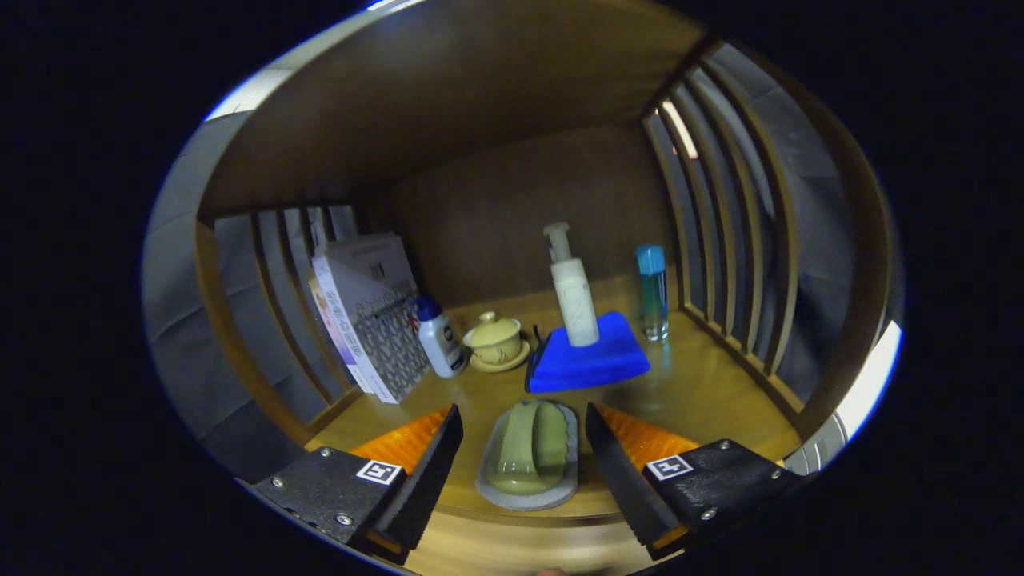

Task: Pull open the drawer, take out the items inside it, and place them on the countertop above the cabinet.

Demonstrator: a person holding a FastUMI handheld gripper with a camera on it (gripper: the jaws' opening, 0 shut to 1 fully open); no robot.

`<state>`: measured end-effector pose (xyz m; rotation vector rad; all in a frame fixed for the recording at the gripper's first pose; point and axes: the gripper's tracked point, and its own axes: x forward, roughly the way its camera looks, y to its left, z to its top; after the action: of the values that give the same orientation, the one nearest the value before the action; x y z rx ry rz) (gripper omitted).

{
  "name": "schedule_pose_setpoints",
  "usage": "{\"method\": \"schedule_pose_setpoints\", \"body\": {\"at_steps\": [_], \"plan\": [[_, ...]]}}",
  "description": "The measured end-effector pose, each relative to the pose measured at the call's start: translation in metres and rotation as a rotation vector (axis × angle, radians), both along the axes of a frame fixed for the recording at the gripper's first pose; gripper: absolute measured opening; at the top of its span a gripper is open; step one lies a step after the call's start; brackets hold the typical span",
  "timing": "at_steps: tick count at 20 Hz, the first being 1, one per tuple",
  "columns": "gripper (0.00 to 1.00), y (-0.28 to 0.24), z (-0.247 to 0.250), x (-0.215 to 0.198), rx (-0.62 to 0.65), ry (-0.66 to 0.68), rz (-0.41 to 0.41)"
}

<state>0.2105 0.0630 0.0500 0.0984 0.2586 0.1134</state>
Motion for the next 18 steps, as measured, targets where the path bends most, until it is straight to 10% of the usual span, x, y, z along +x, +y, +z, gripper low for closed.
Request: {"method": "schedule_pose_setpoints", "body": {"at_steps": [18], "plan": [[0.95,0.031,0.019,-0.186,-0.058,-0.247,0.068]]}}
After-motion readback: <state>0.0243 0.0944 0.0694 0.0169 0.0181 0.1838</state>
